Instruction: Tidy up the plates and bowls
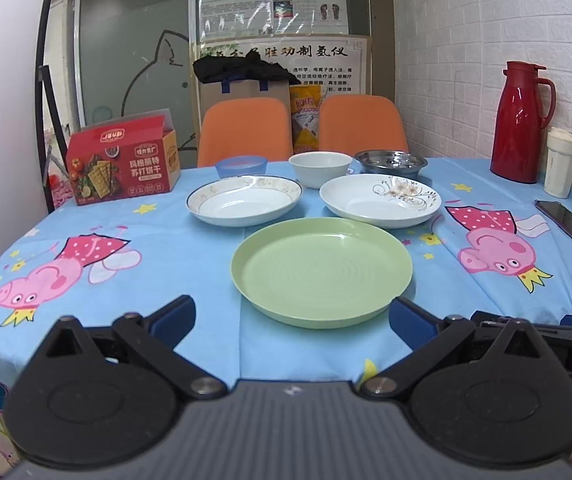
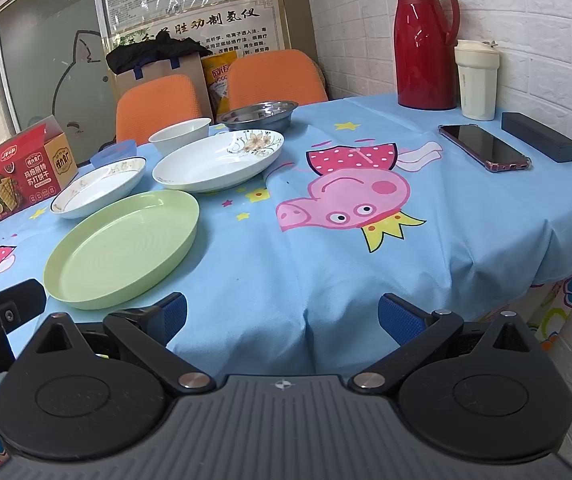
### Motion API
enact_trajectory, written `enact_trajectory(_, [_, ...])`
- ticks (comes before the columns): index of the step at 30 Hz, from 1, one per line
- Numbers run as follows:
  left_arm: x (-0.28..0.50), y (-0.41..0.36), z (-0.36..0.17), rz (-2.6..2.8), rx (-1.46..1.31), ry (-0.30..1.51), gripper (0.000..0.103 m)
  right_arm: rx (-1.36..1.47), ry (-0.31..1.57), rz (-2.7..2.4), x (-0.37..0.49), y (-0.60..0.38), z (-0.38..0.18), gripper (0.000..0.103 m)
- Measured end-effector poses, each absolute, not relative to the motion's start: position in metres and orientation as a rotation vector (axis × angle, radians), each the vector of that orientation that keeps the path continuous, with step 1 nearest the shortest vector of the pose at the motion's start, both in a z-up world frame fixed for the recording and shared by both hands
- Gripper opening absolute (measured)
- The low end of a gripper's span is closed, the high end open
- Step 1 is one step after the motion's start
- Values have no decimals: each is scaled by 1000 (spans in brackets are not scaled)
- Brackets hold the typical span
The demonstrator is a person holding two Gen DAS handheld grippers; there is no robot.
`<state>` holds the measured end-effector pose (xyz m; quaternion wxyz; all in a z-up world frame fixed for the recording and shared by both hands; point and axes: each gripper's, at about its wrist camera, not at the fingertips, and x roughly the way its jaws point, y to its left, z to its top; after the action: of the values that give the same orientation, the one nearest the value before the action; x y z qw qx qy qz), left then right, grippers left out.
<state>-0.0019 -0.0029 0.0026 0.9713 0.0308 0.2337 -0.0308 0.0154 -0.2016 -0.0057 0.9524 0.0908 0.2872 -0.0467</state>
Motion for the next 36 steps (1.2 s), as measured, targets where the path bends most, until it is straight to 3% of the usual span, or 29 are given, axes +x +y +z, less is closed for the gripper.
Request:
enact_trajectory(8, [36, 24, 5, -82, -10, 518, 102, 167, 584, -86, 25, -202, -8, 103])
enact_trajectory(15, [92, 69, -3, -74, -121, 622, 102, 99, 655, -18, 86, -183, -16, 103])
enact_trajectory(25, [150, 74, -9, -85, -81, 710, 102, -88, 691, -34, 129, -166, 0, 103])
enact_trajectory(31, [169, 76, -9, -105, -64, 743, 102, 26, 633, 119, 132, -156, 21, 103])
enact_trajectory(36, [184, 75, -14, -117, -47, 792, 99, -17, 692, 156, 156, -129, 3, 103])
